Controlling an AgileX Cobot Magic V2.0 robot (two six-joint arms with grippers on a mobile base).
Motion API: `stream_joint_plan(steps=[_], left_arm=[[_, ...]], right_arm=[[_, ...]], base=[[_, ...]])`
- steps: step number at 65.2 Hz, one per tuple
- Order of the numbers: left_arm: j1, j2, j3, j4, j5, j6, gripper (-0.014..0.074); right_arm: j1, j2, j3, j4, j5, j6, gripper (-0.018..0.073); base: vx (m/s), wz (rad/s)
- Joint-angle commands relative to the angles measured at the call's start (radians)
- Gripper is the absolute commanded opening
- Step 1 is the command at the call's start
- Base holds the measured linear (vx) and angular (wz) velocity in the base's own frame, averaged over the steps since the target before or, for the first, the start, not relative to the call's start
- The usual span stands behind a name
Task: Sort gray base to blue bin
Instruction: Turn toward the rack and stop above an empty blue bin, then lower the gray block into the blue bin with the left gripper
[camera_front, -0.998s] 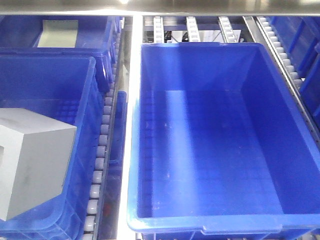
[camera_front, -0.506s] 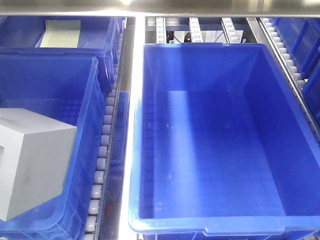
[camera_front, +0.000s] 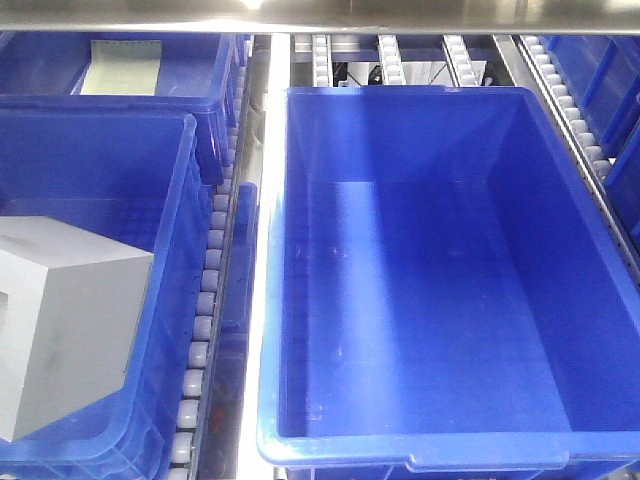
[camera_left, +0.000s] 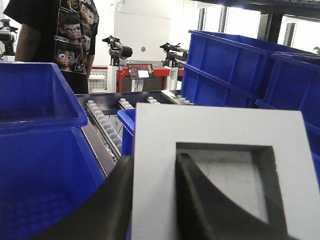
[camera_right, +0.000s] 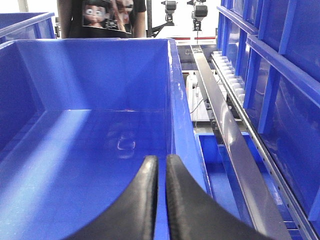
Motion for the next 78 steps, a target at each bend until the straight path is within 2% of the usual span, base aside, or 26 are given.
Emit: stream_joint_plan(steps=[1,36,45,52,65,78], left_arm=[[-0.006,0.008,-0.029,-0.016,-0.106,-0.006,-0.0005],[-0.007,0.011,-0.031,-0.016,-0.107,-0.006,-0.0005],[-0.033,0.063,-0.031,-0.016,-0.11,-0.006,-0.0005],[-0.088,0.135,-0.031,-0.016,-0.149,-0.005,-0.0005],[-0.244,0.324,-0.038,-0.008,-0.34,-0.004,-0.0005],[-0.398,0.611,-0.196,0.045,-0.398,-0.004,-0.0005]], right_arm=[[-0.004,-0.009,-0.004,-0.006,-0.079,-0.007,-0.0004],[-0.004,-0.009,-0.004,-0.006,-0.079,-0.007,-0.0004],[-0.004,-0.009,-0.004,-0.006,-0.079,-0.007,-0.0004],[-0.004,-0.009,-0.004,-0.006,-0.079,-0.007,-0.0004],[-0.004,-0.009,-0.004,-0.006,-0.079,-0.007,-0.0004],[-0.004,-0.009,-0.004,-0.006,-0.079,-0.007,-0.0004]], base=[[0.0,0.0],[0.0,0.0],[0.0,0.0],[0.0,0.0],[0.0,0.0],[0.0,0.0]])
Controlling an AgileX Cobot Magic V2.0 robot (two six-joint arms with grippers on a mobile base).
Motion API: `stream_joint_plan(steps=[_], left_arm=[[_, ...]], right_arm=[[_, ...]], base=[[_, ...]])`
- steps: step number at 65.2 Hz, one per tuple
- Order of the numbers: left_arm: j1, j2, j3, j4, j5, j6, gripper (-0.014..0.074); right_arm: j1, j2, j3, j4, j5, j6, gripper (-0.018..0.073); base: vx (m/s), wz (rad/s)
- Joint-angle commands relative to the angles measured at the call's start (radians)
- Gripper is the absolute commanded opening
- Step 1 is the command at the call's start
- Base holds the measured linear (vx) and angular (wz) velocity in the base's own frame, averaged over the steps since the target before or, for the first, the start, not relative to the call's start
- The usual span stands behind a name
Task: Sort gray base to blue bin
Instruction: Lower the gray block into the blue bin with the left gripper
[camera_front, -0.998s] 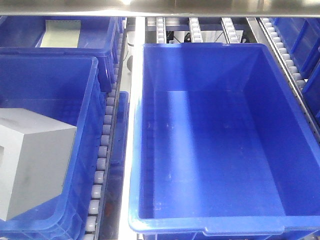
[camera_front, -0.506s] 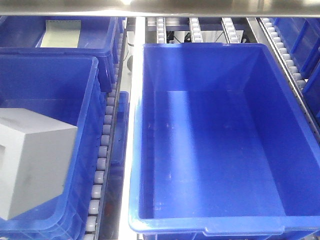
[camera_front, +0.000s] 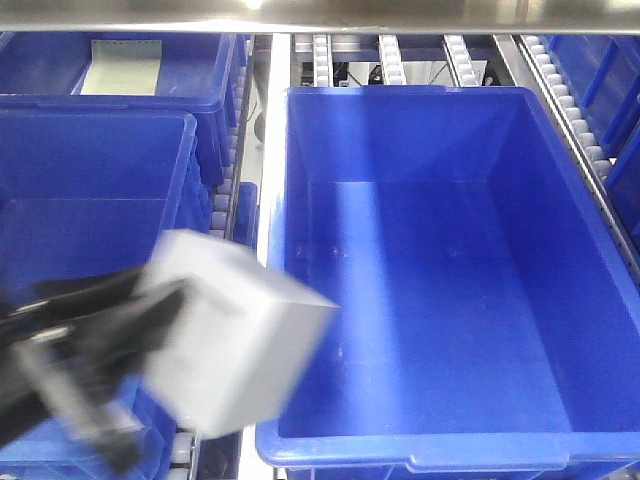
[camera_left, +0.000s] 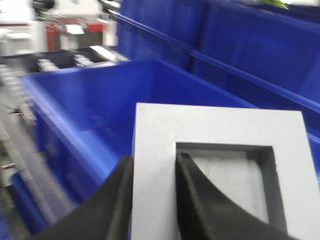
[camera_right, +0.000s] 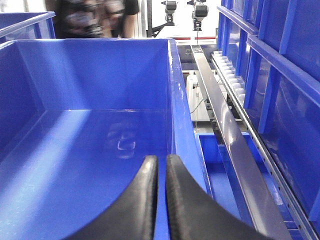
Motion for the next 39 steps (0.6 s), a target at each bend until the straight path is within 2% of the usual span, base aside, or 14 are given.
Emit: stream_joint_plan(steps=[1,16,29,39], left_arm=[[-0.068,0.128,-0.131,0.012,-0.139,-0.006,-0.0005],[-0.163,0.493,-0.401,0.011,-0.14,-0.009,-0.0005],[-0.164,0.792,-0.627,0.003,-0.181,-0.009,0.0001],[-0.164,0.948,-0.704,0.003,-0.175,-0.009,0.0005]], right_arm=[[-0.004,-0.009,-0.004,-0.006,-0.079,-0.007,-0.0004],[-0.004,-0.009,-0.004,-0.006,-0.079,-0.007,-0.0004],[-0.004,-0.009,-0.004,-0.006,-0.079,-0.007,-0.0004],[-0.004,-0.009,-0.004,-0.006,-0.079,-0.007,-0.0004]], base=[[0.0,0.0],[0.0,0.0],[0.0,0.0],[0.0,0.0]])
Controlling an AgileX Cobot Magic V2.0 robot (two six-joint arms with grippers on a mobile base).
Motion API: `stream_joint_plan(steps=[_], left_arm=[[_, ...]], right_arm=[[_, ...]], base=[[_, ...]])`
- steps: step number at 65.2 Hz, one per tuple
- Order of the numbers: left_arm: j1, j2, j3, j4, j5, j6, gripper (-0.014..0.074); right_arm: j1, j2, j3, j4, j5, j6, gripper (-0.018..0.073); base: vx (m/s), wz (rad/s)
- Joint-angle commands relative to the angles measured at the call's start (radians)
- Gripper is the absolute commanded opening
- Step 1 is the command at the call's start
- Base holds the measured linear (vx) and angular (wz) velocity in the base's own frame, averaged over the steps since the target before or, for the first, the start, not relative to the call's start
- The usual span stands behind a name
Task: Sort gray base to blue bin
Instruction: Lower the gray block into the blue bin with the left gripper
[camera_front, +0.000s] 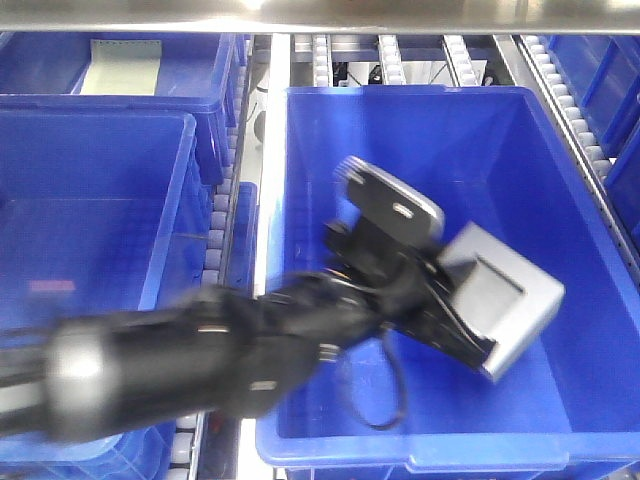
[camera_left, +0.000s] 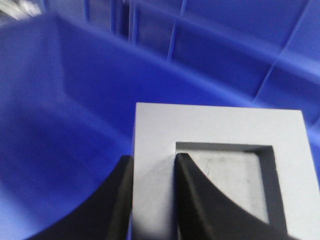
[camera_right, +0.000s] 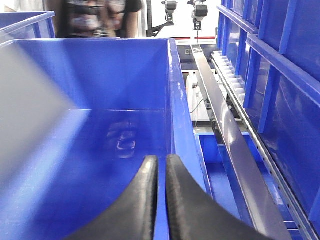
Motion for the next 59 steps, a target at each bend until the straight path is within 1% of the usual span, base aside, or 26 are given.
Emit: stream_joint_plan(steps=[1,13,26,32,41,48,59], left_arm=[[-0.004,0.024,-0.068,-0.008,-0.103,-0.008,0.0005],[-0.004,0.081,-0.072,-0.008,-0.077,-0.008,0.0008],[-0.004,0.109,-0.072,-0.008,-0.01,-0.008,0.0034],[-0.004,0.119,-0.072,-0.008,0.04,-0.008,0.0057],[-0.004,0.135,-0.072,-0.008,0.093,-0.007,0.0105],[-0.004,0.135,-0.072,-0.008,0.096,-0.007,0.0157],[-0.004,0.135,-0.072,-0.008,0.093,-0.007,0.0264]], right_arm=[[-0.004,-0.009,-0.004,-0.006,-0.079,-0.007,-0.0004],[-0.004,-0.009,-0.004,-0.006,-0.079,-0.007,-0.0004],[-0.004,-0.009,-0.004,-0.006,-0.079,-0.007,-0.0004],[-0.004,-0.009,-0.004,-0.006,-0.079,-0.007,-0.0004],[-0.004,-0.009,-0.004,-0.006,-0.079,-0.007,-0.0004],[-0.004,-0.009,-0.004,-0.006,-0.079,-0.007,-0.0004],[-0.004,-0.009,-0.004,-0.006,-0.079,-0.007,-0.0004]], base=[[0.0,0.0],[0.0,0.0],[0.0,0.0],[0.0,0.0],[0.0,0.0],[0.0,0.0],[0.0,0.0]])
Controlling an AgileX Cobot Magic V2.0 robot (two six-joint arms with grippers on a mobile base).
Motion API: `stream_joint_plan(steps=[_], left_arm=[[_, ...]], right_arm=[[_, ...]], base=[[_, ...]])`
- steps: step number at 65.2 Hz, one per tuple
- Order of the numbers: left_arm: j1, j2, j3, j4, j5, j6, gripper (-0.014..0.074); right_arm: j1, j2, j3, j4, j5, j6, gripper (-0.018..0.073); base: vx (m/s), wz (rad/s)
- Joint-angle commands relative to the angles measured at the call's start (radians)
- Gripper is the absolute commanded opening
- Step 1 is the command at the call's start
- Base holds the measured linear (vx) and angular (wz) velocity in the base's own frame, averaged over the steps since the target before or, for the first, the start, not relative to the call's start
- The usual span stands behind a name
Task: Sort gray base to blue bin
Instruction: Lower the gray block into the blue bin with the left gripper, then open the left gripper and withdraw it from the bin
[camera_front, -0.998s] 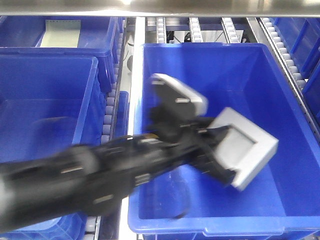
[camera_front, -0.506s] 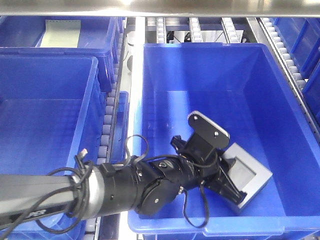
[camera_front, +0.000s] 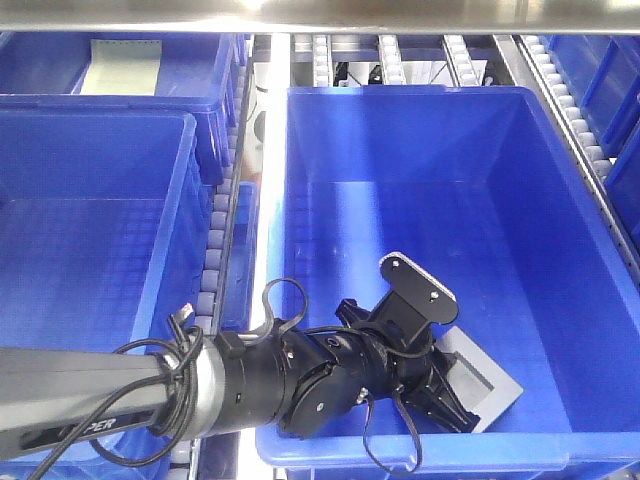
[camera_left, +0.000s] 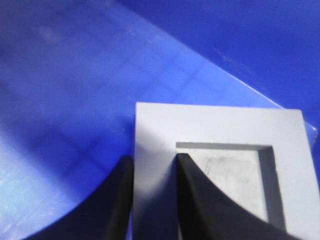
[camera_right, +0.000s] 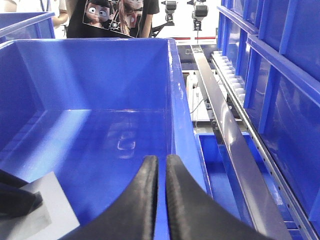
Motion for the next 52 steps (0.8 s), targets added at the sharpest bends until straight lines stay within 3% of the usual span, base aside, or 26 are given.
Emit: stream_joint_plan(steps=[1,8,17,26,41,52], left_arm=[[-0.004,-0.057,-0.033,-0.008,-0.084,-0.007,0.0275],[-0.004,-0.073,-0.033,-0.008,-0.075,-0.008,0.0312],[-0.004,-0.13,-0.033,-0.008,-0.026,-0.008,0.0298],[-0.004,-0.213,-0.027,-0.007,0.062,-0.007,0.0218],[-0.004,-0.459,0.164,-0.006,0.034,-0.006,-0.0009],[-0.004,-0.712,0.359,-0.006,0.057,-0.004,-0.0006]], right_arm=[[-0.004,-0.009,-0.004,-0.006,-0.079,-0.007,-0.0004],[-0.004,-0.009,-0.004,-0.006,-0.079,-0.007,-0.0004],[-0.004,-0.009,-0.004,-0.006,-0.079,-0.007,-0.0004],[-0.004,-0.009,-0.004,-0.006,-0.079,-0.007,-0.0004],[-0.004,-0.009,-0.004,-0.006,-0.079,-0.007,-0.0004],[-0.004,-0.009,-0.004,-0.006,-0.079,-0.007,-0.0004]], base=[[0.0,0.0],[0.0,0.0],[0.0,0.0],[0.0,0.0],[0.0,0.0],[0.0,0.0]])
